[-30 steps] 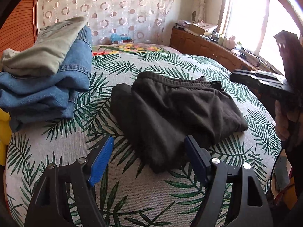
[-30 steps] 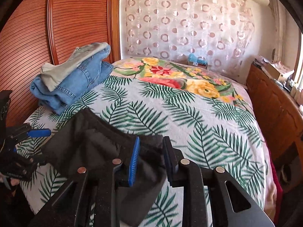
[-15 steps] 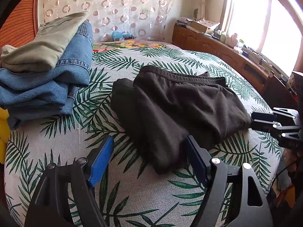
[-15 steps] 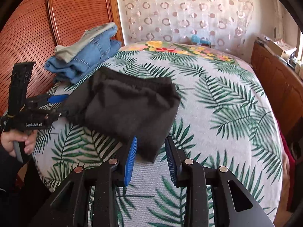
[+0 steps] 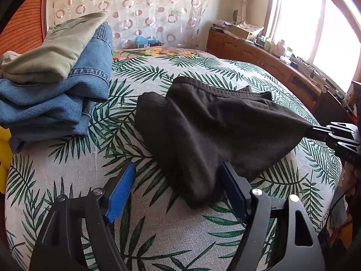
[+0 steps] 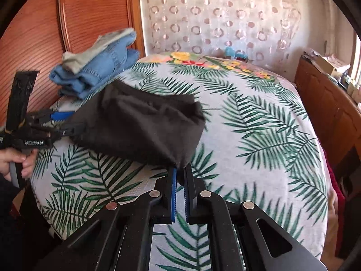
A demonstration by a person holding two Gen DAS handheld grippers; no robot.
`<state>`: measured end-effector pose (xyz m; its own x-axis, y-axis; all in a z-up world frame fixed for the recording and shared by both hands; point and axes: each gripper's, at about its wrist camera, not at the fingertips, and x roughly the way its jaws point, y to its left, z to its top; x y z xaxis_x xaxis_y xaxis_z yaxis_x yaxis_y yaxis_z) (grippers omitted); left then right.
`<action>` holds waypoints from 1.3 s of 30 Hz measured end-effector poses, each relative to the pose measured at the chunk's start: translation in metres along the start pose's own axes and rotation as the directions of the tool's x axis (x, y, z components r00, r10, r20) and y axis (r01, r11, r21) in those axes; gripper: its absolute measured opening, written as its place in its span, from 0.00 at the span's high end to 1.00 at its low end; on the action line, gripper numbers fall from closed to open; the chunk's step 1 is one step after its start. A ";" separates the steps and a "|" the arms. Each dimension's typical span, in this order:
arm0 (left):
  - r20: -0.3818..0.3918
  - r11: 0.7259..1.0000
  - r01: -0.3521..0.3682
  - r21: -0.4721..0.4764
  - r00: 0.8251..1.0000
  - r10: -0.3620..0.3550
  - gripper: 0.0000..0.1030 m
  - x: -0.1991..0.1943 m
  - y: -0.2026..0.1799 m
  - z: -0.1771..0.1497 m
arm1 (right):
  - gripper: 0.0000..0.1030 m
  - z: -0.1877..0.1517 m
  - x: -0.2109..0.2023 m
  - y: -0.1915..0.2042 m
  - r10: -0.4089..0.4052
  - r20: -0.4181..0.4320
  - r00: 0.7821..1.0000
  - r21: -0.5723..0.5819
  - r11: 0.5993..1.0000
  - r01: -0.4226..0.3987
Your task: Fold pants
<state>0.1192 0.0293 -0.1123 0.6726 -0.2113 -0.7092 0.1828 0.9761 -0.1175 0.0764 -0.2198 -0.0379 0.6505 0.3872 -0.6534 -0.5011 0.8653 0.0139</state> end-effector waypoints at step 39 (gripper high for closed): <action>0.017 1.000 -0.003 -0.009 1.000 0.003 0.25 -0.003 0.003 -0.001 | 0.63 0.066 0.071 -0.013 0.028 -0.071 0.997 -0.022 0.999 -0.029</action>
<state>0.1171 0.0331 -0.1112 0.6852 -0.2089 -0.6977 0.1740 0.9772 -0.1217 0.1666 -0.1826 -0.0341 0.5940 0.3875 -0.7050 -0.5327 0.8462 0.0163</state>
